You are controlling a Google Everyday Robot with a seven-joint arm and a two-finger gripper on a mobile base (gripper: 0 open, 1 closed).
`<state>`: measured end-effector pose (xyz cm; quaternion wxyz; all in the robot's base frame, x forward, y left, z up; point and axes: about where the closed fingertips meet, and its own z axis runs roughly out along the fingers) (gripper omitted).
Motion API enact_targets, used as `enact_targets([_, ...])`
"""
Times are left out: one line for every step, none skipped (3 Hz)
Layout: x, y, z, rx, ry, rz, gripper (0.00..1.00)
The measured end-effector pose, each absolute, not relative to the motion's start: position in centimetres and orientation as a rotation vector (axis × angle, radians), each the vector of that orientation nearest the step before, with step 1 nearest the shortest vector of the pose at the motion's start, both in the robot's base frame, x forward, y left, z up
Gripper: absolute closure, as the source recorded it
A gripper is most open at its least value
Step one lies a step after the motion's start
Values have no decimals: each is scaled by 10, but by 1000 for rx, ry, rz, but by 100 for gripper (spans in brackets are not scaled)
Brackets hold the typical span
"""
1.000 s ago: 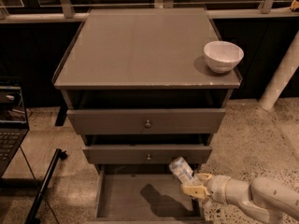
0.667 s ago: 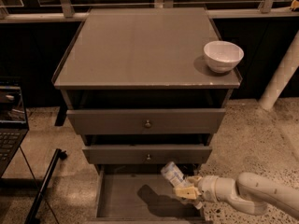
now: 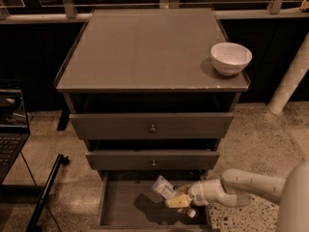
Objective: Place blue plastic bottle into bottom drawer
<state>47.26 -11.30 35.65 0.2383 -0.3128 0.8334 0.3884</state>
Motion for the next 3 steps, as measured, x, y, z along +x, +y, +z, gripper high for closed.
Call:
enact_targets([473, -108, 356, -868, 2280, 1071, 100])
enact_targets([475, -121, 341, -793, 2266, 1067, 100])
enact_targets([482, -138, 294, -673, 2275, 1127, 100])
